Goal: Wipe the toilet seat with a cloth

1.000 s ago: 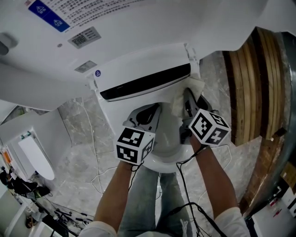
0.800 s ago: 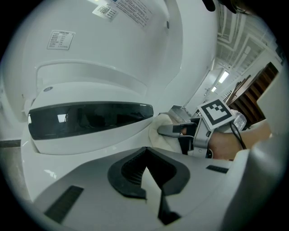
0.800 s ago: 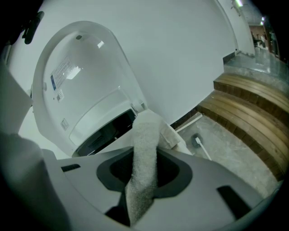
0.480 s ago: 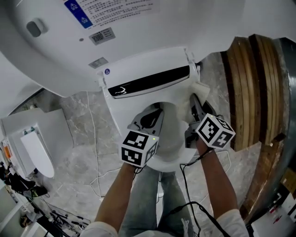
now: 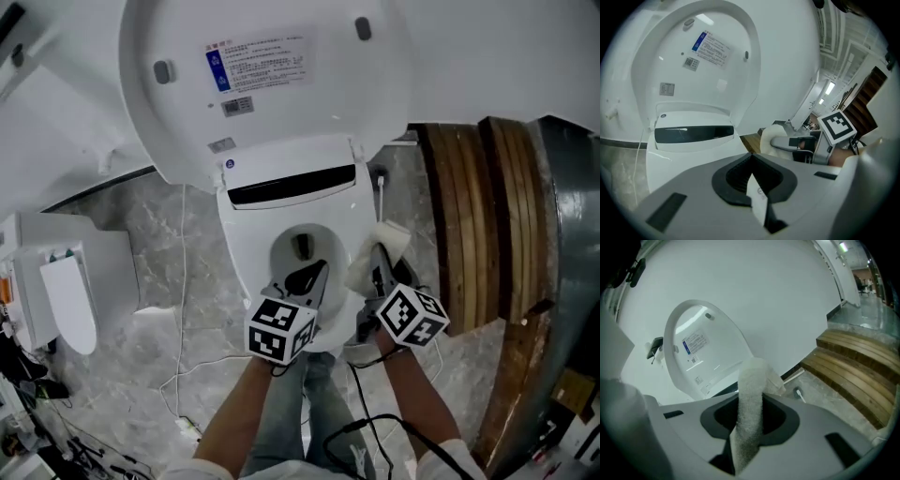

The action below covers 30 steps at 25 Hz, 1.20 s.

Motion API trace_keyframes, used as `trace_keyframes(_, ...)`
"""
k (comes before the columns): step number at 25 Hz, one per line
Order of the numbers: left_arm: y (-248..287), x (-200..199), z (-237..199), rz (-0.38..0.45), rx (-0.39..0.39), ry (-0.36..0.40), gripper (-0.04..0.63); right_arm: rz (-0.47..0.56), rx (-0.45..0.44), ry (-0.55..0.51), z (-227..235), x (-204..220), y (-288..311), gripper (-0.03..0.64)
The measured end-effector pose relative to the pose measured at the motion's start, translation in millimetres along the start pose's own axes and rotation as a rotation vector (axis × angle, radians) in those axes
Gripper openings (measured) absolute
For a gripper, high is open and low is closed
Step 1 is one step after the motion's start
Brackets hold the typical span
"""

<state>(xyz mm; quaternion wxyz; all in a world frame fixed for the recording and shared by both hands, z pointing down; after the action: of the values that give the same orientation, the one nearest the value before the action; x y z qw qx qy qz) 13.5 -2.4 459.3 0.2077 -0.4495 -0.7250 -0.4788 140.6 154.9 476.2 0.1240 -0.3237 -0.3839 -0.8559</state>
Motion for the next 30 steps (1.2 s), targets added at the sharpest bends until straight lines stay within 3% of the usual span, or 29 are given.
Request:
trace_keyframes(9, -82.1, -3.7, 75.8, 0.072, -0.043, -0.025, 0.011, 0.03, -0.059, -0.039, -42.6, 4.9, -106.1, 0.101)
trace_keyframes(20, -175.6, 5.0, 177.7, 0.034, 0.024, 0.056, 0.011, 0.035, -0.078, -0.071, -72.8, 16.4, -238.3, 0.1)
trace_keyframes(25, -217.0, -12.6, 203.5, 0.092, -0.023, 0.1, 0.011, 0.077, -0.085, -0.148, -91.2, 23.8, -294.0, 0.1)
trace_keyframes(30, -223.8, -20.8, 217.6, 0.14, -0.023, 0.138, 0.011, 0.126, -0.091, -0.172, -95.2, 20.9, -307.0, 0.1)
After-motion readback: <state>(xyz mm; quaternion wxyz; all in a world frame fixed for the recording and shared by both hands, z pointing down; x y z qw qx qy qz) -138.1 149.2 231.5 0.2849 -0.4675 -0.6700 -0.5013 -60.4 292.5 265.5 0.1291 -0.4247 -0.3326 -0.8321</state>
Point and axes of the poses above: the fingertips, and each gripper's own axes: y forward along the fingers, z to its right, x out of its underside, the point moved 9 cm from there along -y, backward along the fingers, and after that the axes turned 1 degree about z, right-handed, at the moved point
